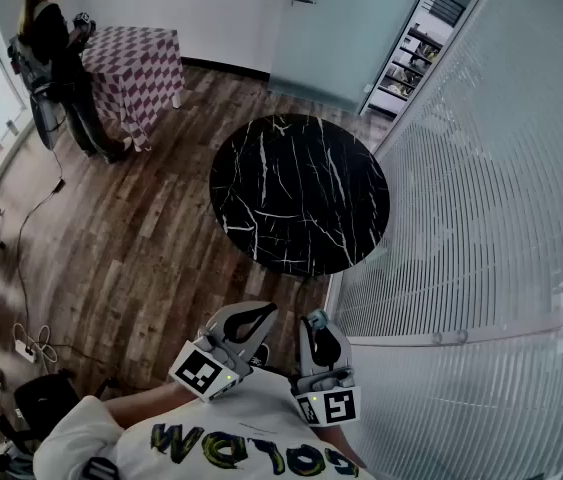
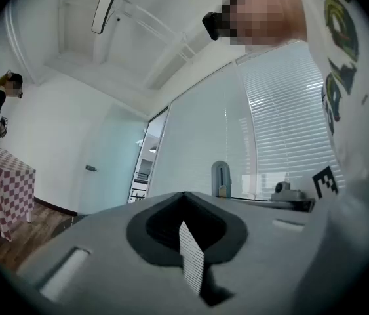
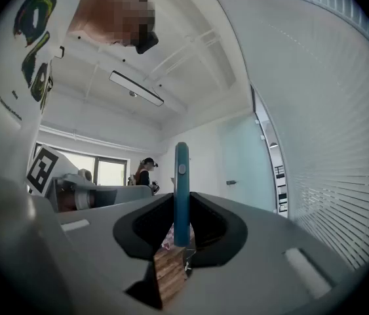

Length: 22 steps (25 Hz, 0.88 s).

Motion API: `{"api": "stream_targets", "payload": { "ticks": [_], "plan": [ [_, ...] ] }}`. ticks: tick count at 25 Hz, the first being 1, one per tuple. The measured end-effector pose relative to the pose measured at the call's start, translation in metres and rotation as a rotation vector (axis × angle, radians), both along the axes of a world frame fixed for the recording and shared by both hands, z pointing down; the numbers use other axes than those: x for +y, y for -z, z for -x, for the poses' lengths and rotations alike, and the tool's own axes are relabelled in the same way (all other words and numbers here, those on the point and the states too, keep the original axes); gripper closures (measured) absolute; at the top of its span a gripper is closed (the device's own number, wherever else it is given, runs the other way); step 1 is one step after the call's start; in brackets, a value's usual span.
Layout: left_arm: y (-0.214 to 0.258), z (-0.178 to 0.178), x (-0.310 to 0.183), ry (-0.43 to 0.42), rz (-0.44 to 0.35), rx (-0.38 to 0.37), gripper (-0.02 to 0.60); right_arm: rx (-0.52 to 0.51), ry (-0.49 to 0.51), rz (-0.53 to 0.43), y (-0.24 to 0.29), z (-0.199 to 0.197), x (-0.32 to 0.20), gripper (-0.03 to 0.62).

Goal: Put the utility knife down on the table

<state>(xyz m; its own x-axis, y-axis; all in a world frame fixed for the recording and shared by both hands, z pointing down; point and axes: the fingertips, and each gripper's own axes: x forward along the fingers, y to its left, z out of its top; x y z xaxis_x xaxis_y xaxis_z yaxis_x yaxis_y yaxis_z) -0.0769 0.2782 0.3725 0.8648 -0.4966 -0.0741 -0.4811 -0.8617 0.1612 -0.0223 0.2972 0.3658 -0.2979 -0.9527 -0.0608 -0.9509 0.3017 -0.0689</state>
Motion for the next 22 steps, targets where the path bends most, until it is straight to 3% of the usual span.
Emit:
{"api": "stream_targets", "payload": {
  "ticks": [5, 10, 14, 22],
  "plan": [
    [0.008, -0.005, -0.005, 0.012, -0.017, 0.035, 0.581, 0.0, 0.016, 0.009, -0.007, -0.001, -0.003, 0.52],
    [-0.002, -0.01, -0.003, 0.011, 0.012, -0.01, 0.581, -0.06, 0.049, -0.036, 0.006, -0.006, 0.002, 0.52],
    [0.007, -0.02, -0.004, 0.018, -0.008, 0.017, 0.581, -0.047, 0.028, -0.029, 0.005, -0.018, 0.002, 0.52],
    [-0.006, -0.045, 0.0, 0.014, 0.008, -0.032, 0.581, -0.049, 0.013, -0.008, -0.002, -0.048, 0.007, 0.52]
  ]
}}
